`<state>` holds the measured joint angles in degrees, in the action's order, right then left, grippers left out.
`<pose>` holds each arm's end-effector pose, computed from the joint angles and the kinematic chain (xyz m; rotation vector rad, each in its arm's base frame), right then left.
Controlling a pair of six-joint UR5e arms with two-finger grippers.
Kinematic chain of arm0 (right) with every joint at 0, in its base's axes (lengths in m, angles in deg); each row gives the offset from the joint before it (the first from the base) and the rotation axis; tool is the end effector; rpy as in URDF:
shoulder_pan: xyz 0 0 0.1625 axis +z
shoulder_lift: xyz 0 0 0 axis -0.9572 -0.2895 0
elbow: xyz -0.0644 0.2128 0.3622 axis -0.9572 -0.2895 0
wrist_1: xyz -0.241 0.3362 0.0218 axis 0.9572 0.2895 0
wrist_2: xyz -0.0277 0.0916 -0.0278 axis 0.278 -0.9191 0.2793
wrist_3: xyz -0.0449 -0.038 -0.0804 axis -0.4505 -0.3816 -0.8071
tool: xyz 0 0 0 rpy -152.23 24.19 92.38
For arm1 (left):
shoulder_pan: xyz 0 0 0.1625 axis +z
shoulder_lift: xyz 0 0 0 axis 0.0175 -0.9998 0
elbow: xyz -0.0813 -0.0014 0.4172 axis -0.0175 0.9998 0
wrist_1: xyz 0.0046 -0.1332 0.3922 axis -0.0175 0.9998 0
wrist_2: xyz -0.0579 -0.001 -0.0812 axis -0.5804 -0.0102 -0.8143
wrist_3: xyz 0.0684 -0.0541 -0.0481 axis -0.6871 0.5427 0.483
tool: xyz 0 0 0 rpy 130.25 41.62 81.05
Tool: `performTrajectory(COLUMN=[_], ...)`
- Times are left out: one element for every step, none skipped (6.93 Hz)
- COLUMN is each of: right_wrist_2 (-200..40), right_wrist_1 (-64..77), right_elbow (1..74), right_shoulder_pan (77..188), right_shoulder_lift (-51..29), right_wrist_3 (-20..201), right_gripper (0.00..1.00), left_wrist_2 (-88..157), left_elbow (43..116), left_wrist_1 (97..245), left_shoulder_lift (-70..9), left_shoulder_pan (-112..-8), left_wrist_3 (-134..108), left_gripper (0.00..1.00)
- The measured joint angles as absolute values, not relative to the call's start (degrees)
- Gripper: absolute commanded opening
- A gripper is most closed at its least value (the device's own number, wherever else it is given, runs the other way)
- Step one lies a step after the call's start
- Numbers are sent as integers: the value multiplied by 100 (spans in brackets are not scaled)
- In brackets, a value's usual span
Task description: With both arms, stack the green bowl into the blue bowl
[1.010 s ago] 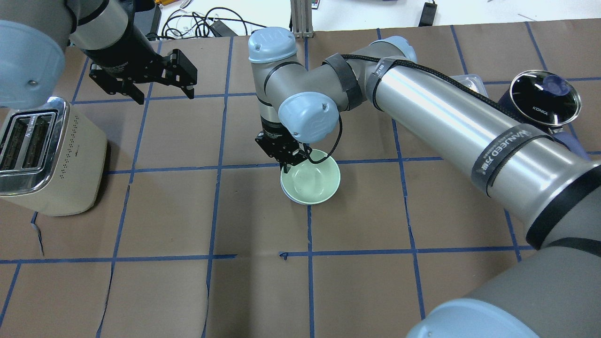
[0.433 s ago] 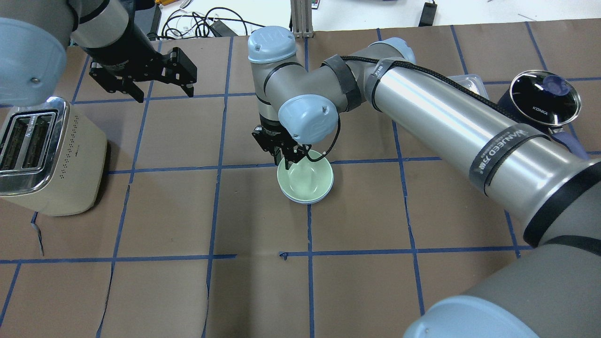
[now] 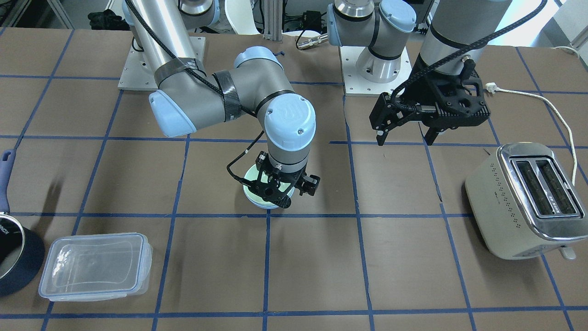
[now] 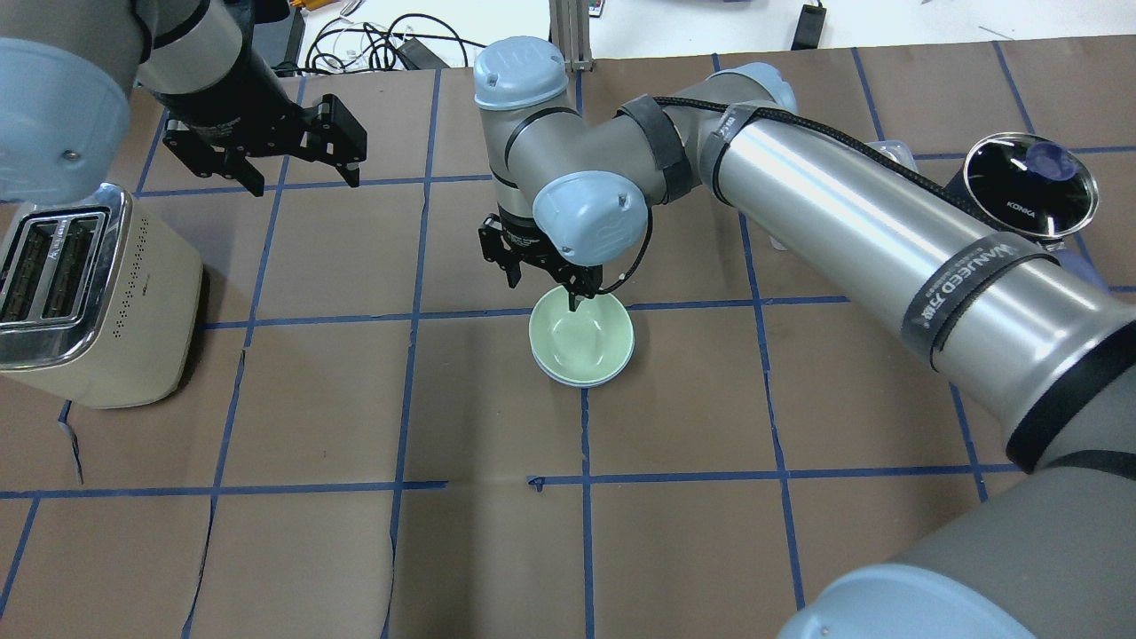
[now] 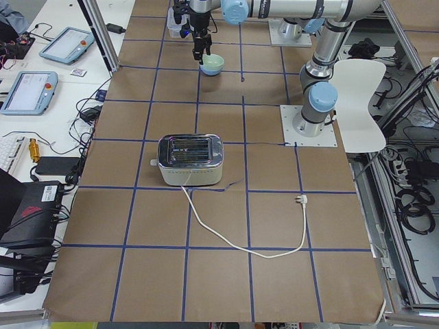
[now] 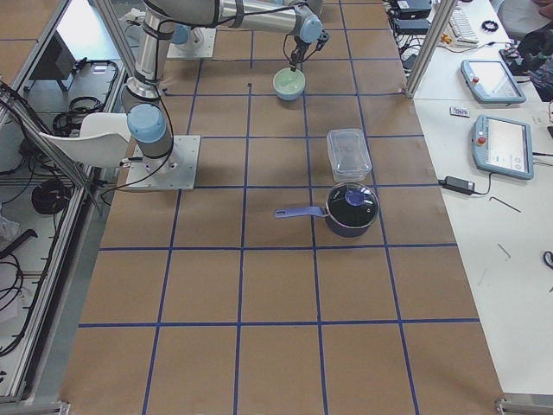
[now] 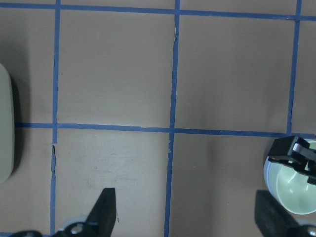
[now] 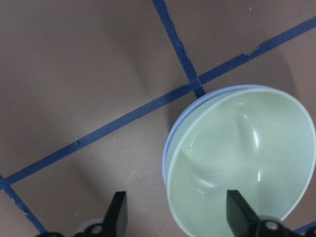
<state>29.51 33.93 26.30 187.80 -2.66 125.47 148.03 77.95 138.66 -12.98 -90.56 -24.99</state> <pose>0.4022 -0.5434 0.2884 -0.7206 -3.0335 -0.1825 -0.1262 -0.5155 0.4880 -0.0892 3.1093 -0.1347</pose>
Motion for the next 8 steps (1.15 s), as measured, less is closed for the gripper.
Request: performTrajectory(right_wrist_2=[3078,3129,3151,3210,3289,3323,3337,3339], right_wrist_1=[3305,3100,2862,2673,2573,2537,2518,2489], right_elbow=[2661,2683,2722,2880,3192,3574,3924,4189], right_shoulder_pan=[18624,18362,18105,17922,17721,17426,17112,16882], right_shoulder_lift=[-459,-706,-983,-1335,-1767,-2235,-2675,-3032], right_wrist_3=[12235,11757,11302,10700,9985,9273,8623,8180], right_gripper=[100,100,100,100,100,100,100,100], left_wrist_2=[14817,14852,14874,14882,14884,14878,14873,14868], left_elbow=[7791,7777,7764,7752,7748,7748,7751,7755], left_wrist_1=[13869,13883,13907,13927,13935,13936,13934,13932], left_shoulder_lift=[-1302,-1307,-1309,-1311,-1315,-1315,-1315,-1314], left_shoulder_pan=[-9055,-9051,-9049,-9048,-9048,-9047,-9047,-9048], left_wrist_3=[-2491,-2488,-2487,-2488,-2492,-2494,-2495,-2495], left_gripper=[100,100,100,100,100,100,100,100])
